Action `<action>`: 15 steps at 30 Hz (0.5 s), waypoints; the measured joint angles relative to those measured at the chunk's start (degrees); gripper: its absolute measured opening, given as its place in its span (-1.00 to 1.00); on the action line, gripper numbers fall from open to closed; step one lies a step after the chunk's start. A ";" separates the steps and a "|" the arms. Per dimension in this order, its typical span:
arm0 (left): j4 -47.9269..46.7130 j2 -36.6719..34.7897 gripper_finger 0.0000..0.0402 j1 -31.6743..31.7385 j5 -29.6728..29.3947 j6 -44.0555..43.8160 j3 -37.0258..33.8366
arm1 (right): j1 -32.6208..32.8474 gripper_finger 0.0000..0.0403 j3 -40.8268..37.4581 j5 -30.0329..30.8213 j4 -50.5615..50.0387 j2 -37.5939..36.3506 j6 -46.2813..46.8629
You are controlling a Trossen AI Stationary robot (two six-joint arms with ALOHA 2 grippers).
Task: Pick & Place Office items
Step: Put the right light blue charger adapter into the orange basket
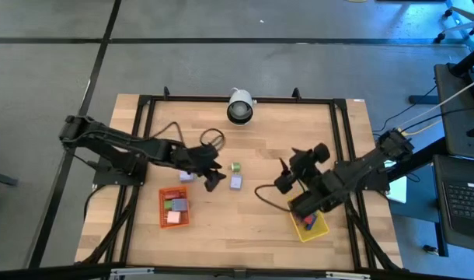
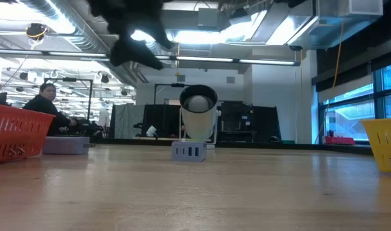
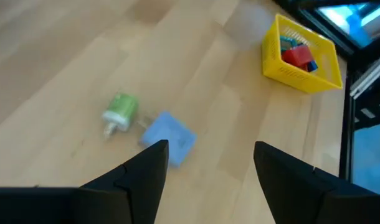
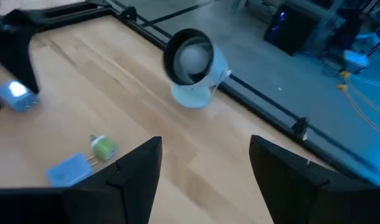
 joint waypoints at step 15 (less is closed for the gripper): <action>-27.25 24.91 0.18 2.68 3.46 -13.46 24.40 | -1.04 0.20 0.00 1.00 -0.01 -3.51 -8.62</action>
